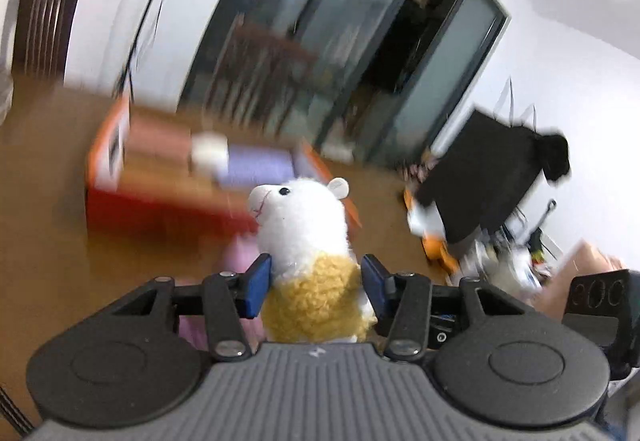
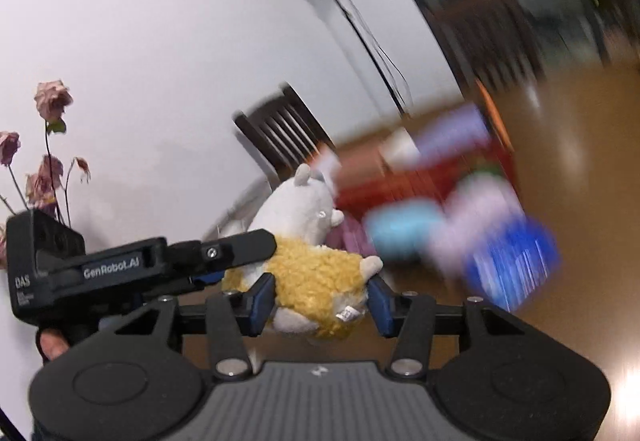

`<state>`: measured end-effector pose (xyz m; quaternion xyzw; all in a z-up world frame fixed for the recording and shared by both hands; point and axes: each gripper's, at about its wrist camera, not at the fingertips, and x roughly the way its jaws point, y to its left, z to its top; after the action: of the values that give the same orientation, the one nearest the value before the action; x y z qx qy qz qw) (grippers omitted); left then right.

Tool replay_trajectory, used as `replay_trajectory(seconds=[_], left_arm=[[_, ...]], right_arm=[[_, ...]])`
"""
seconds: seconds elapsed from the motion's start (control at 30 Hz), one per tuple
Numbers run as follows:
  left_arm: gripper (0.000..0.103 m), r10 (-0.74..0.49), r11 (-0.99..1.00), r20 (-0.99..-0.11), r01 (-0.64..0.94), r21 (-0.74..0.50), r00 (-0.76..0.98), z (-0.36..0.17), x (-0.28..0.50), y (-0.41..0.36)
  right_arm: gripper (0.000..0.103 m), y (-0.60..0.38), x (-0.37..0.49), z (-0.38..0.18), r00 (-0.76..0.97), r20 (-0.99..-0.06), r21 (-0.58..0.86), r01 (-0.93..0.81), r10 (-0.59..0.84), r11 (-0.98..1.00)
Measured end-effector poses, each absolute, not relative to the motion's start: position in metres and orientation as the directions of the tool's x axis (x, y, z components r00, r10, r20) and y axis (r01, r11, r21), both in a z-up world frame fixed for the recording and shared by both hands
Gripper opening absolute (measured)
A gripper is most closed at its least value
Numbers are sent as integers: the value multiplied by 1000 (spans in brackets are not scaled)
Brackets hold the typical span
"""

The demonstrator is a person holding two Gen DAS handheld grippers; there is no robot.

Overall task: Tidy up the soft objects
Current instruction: 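Carry the plush toy into the box and open the left gripper, then move both grippers back to the purple satin bow on the table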

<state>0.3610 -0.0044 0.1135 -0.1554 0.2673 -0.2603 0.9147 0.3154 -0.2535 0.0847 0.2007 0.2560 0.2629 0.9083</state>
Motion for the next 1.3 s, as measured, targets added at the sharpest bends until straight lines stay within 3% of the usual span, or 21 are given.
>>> replay_trajectory(seconds=[0.17,0.33,0.43,0.5,0.67,0.93,1.07,1.2,1.3], left_arm=[[49,-519,836,-506,285,-469,689,132,490,22],[49,-402,907,-650,182,-380,645,102,565,25],[50,-345,936,-691,175,-306,635,86,580,26],[61,-321,946,-715,170,-277,621,81,581,29],[71,-330,944,-664,222,-245,671,87,563,44],[72,-289,957,-612,210,-199,736,117,532,57],[72,-277,961,-590,228,-158,758,136,504,53],[80,-295,955,-526,259,-143,798,164,463,53],[81,-302,952,-485,289,-103,821,176,427,46]], right_arm=[[49,-224,442,115,724,-389,485,-364,570,795],[49,-199,541,88,643,-508,544,-277,574,792],[49,-181,566,67,606,-564,518,-269,560,812],[49,-172,568,56,584,-584,509,-278,564,815],[50,-150,564,50,539,-624,456,-336,566,824],[55,-144,556,65,557,-634,383,-375,535,844],[56,-166,533,93,624,-598,357,-355,503,864],[57,-196,493,133,710,-545,285,-345,447,895],[68,-221,450,162,785,-488,188,-332,381,924]])
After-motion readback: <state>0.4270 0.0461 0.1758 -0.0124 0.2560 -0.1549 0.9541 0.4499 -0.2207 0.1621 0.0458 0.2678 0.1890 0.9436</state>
